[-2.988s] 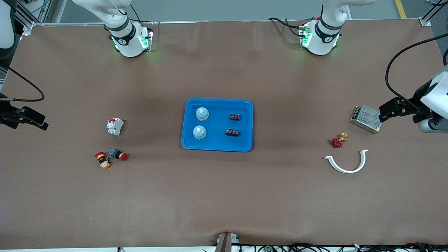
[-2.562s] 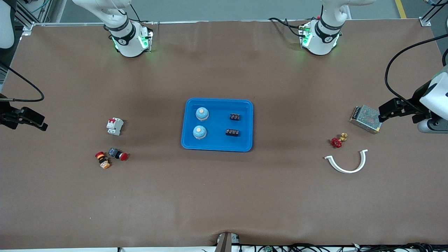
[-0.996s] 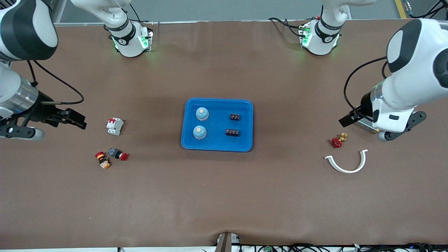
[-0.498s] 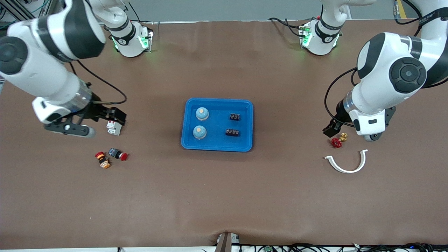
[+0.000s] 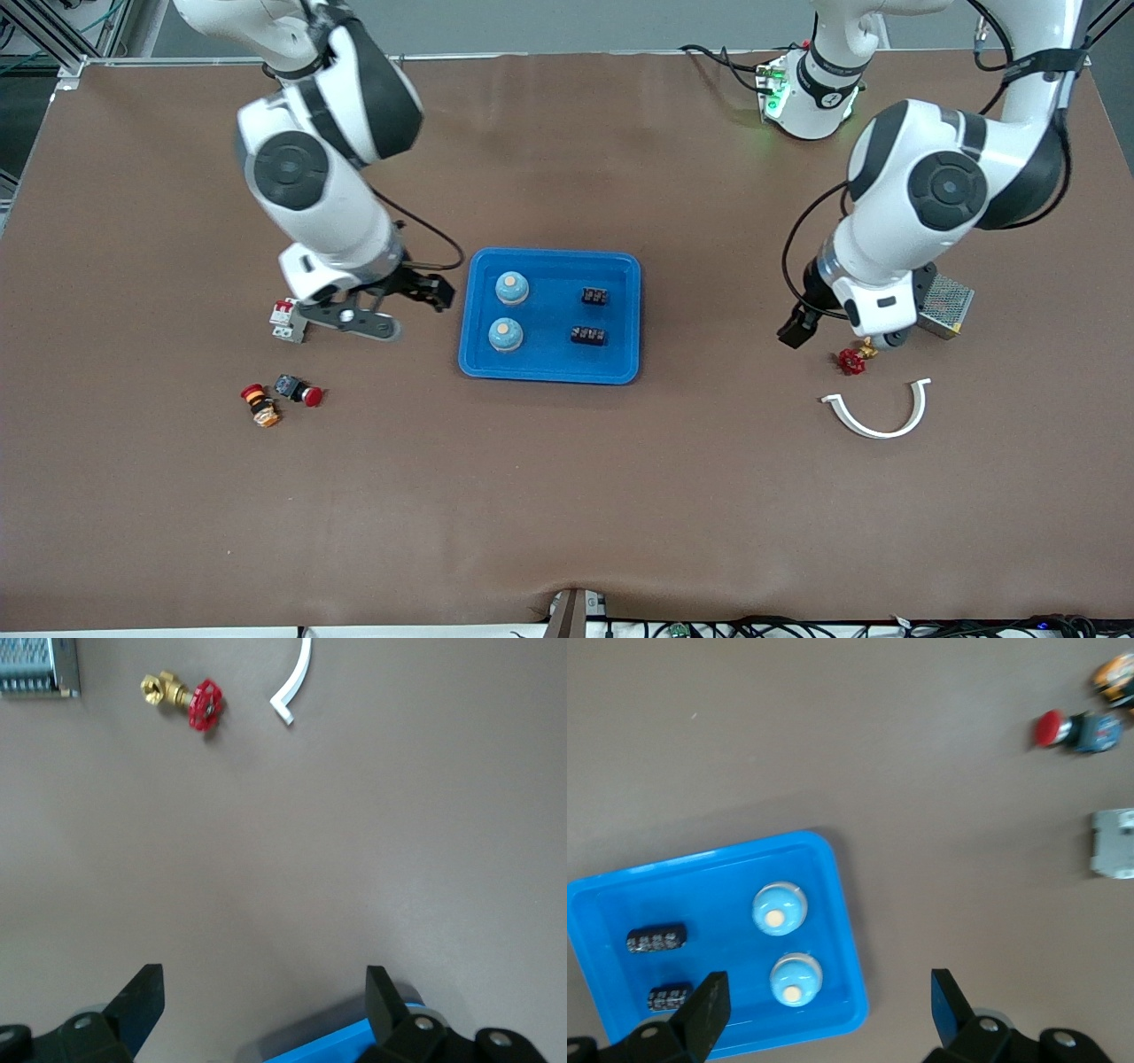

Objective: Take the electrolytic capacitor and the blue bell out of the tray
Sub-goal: 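Lower the right gripper over a bell while the left gripper nears a capacitor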

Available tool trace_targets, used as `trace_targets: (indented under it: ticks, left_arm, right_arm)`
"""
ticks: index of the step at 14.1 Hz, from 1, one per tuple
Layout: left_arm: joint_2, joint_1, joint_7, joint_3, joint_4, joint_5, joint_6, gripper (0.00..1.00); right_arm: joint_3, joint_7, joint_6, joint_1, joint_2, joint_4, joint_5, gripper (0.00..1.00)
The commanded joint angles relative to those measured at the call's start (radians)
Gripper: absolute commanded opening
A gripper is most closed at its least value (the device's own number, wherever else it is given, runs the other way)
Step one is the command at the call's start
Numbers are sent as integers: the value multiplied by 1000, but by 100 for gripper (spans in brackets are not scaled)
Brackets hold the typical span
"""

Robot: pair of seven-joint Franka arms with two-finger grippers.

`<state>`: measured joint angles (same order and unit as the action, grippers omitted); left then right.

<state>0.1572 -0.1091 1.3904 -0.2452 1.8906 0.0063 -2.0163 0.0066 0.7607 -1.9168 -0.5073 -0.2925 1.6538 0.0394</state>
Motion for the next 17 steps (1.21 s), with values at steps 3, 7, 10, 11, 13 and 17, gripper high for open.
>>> trace_targets:
  ticks: [3,7,10,11,13,17]
  left_arm:
    - [-90,8,169,-84,188,1,-100,100]
    - [-82,6,301,-146,246,1,-142,100]
    - [-68,5,351,-164,240,-2,-176,100]
    - [-67,-1,349,-167,240,3,-183,100]
    - [-59,-14,401,-180,245,-6,-196,100]
    - [48,-56,574,-198,220,4,-303,100]
  right_arm:
    - [-11,54,-85,-71,-59,-3,19,100]
    - [-11,55,-155,-111,-117,4,19,100]
    - [-13,54,-200,-137,-158,8,13,100]
    - [-13,51,-212,-138,-172,14,5,100]
    - [-13,31,-286,-145,-180,59,-3,100]
    - [-13,-102,-416,-134,-182,153,-9,100]
